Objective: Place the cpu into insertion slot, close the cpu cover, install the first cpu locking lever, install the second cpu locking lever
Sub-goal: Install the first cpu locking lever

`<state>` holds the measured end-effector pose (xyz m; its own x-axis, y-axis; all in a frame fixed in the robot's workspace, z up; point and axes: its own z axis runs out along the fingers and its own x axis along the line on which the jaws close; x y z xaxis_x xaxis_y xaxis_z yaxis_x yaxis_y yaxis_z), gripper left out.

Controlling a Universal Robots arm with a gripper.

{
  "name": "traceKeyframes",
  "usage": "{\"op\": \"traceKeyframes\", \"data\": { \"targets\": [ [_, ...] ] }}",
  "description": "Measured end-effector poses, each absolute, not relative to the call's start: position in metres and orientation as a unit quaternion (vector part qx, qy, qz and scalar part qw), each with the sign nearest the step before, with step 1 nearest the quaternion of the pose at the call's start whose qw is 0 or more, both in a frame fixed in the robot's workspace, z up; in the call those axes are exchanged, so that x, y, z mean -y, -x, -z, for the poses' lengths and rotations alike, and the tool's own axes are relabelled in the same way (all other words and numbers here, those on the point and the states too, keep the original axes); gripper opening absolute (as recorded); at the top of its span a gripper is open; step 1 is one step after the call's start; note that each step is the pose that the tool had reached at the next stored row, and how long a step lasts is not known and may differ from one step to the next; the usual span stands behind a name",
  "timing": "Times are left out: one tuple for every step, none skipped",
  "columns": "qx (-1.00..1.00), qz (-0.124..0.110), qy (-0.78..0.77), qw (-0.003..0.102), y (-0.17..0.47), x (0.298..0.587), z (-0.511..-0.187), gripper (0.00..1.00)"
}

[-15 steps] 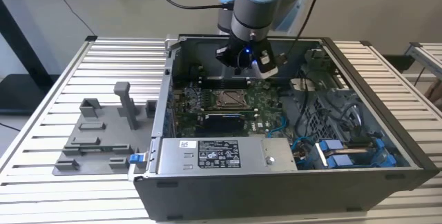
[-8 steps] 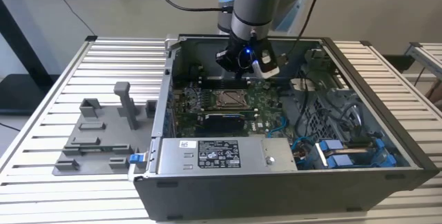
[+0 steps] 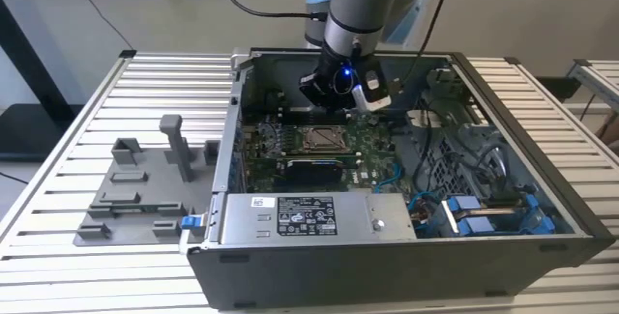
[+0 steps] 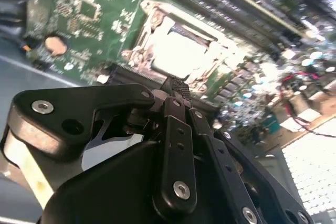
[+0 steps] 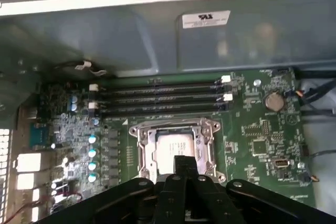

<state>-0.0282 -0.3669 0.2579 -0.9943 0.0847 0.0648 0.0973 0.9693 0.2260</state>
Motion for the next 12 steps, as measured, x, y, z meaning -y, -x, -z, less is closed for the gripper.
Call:
{"op": "traceKeyframes", "data": {
  "targets": [
    [0.992,0.113,0.047,0.035,0.0282,0.3678,-0.2578,0.11],
    [0.992,0.112,0.048,0.043,0.0282,0.3683,-0.2579,0.11],
    [0.992,0.109,0.049,0.05,0.0282,0.3688,-0.2579,0.11],
    [0.991,0.108,0.05,0.056,0.0282,0.3694,-0.2579,0.11],
    [0.991,0.105,0.051,0.062,0.0282,0.3696,-0.2579,0.11],
    [0.991,0.101,0.051,0.066,0.0282,0.3697,-0.258,0.11],
    [0.992,0.095,0.052,0.067,0.0283,0.3699,-0.2579,0.11],
    [0.993,0.087,0.052,0.067,0.0282,0.3701,-0.2579,0.11],
    [0.993,0.078,0.053,0.067,0.0282,0.3704,-0.2579,0.11],
    [0.994,0.069,0.053,0.068,0.0281,0.3705,-0.2579,0.11],
    [0.994,0.06,0.053,0.069,0.0281,0.3705,-0.2579,0.11],
    [0.995,0.051,0.054,0.071,0.028,0.3707,-0.2579,0.11]
  ]
}}
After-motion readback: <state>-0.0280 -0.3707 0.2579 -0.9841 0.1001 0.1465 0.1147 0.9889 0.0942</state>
